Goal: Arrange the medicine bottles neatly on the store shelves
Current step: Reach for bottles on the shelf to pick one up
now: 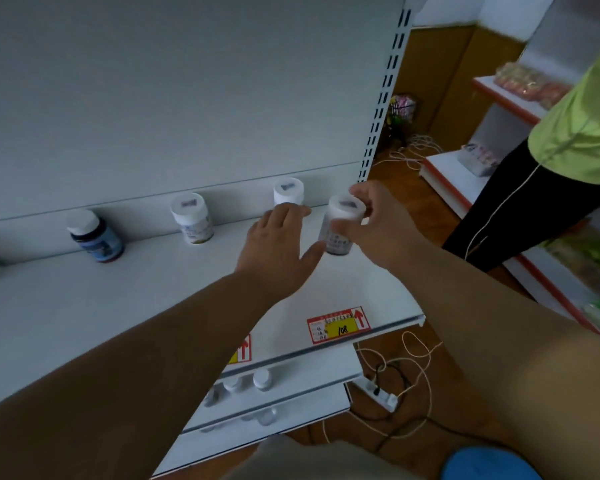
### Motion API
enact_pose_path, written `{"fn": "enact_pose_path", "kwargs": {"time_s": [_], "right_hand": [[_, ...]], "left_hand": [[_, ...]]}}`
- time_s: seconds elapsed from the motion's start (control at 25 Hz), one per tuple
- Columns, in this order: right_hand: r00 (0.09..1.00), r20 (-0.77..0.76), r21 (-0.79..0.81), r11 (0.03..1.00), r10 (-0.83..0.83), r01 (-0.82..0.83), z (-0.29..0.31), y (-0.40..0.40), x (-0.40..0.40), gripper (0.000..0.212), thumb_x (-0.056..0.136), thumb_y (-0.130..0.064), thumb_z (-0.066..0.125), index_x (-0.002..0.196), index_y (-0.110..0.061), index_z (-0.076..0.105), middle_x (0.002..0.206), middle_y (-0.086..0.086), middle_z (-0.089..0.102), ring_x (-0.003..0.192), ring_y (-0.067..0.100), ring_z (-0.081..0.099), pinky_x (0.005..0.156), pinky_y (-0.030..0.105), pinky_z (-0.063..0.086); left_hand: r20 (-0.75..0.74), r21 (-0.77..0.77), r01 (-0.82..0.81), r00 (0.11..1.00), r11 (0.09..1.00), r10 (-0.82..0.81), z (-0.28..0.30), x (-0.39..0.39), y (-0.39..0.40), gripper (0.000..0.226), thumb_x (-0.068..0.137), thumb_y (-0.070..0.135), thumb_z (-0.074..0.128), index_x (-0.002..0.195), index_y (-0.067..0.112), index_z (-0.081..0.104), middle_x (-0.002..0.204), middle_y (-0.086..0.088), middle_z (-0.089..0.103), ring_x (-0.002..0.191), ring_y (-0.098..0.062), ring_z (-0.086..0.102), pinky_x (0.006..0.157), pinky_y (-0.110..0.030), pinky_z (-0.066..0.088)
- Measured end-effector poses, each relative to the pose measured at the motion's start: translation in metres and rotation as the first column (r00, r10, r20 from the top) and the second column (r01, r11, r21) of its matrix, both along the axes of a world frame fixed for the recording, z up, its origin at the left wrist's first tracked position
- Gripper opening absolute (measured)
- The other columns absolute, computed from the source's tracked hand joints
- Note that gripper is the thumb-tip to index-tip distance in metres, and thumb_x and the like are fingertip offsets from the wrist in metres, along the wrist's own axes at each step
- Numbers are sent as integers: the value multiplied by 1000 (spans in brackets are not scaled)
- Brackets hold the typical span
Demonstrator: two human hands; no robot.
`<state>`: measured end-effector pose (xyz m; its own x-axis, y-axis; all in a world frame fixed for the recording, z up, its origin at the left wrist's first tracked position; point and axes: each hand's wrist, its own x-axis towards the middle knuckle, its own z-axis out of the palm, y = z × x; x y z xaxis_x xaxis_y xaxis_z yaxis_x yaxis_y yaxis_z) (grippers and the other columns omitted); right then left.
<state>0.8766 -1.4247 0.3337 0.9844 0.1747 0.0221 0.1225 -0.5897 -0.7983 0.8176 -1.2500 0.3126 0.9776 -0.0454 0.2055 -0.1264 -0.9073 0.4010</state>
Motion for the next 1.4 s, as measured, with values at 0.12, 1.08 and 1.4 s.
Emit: {"fn": "enact_pose_path", "kwargs": {"time_s": [0.12, 1.08, 1.4], "right_hand": [[997, 20, -65, 995, 71, -70, -11, 7, 25, 56, 87, -26, 74, 133, -23, 41, 133, 2, 52, 112, 15, 51, 92, 29, 48], [841, 316, -585, 788, 439, -192, -37, 23, 96, 44, 87, -14, 64, 128, -18, 48, 129, 10, 38, 115, 29, 44, 93, 37, 43], [695, 479, -506, 815, 537, -281, -2, 56, 26, 55, 80, -27, 73, 128, -11, 51, 140, 15, 44, 126, 36, 44, 100, 48, 41]], "left_hand": [[22, 43, -21, 1000, 999, 20, -5, 27, 1, 59, 89, 38, 60, 140, 18, 40, 145, -5, 42, 135, -26, 36, 112, -41, 31], [-108, 290, -155, 975, 944, 193, -19, 58, -5, 86, 89, 36, 50, 156, 16, -1, 164, 0, -3, 150, -15, -6, 121, -32, 4], [63, 123, -378, 926, 918, 373, 14, -20, 3, 76, 90, 35, 57, 154, 20, 19, 160, -2, 23, 147, -23, 19, 118, -38, 15]]}}
